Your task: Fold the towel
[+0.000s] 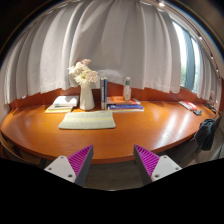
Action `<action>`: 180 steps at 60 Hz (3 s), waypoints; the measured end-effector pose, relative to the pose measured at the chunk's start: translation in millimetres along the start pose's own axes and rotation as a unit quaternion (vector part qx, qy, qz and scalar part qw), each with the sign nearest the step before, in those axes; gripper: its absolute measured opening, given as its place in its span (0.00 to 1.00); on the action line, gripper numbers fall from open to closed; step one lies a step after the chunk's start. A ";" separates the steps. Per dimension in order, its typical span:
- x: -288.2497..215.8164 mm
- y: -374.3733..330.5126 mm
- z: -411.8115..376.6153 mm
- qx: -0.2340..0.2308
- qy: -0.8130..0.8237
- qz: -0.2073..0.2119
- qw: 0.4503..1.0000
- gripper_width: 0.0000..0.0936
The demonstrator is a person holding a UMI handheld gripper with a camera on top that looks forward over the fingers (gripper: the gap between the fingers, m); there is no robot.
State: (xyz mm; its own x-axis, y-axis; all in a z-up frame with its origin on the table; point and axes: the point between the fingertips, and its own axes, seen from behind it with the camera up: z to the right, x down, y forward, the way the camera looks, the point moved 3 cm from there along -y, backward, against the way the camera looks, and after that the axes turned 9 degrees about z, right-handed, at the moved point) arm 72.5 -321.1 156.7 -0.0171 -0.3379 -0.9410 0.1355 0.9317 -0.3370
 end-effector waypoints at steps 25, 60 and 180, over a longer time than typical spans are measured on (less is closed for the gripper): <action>17.7 148.8 -223.2 -0.115 -0.015 -0.047 0.992 0.88; 16.2 369.0 -317.9 -0.062 -0.030 -0.101 0.992 0.54; -89.5 13.8 -149.3 -0.067 -0.013 0.011 0.998 0.80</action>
State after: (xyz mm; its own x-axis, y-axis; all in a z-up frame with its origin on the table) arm -72.0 -258.1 231.8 0.0105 -0.3191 -0.9477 0.0019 0.9477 -0.3191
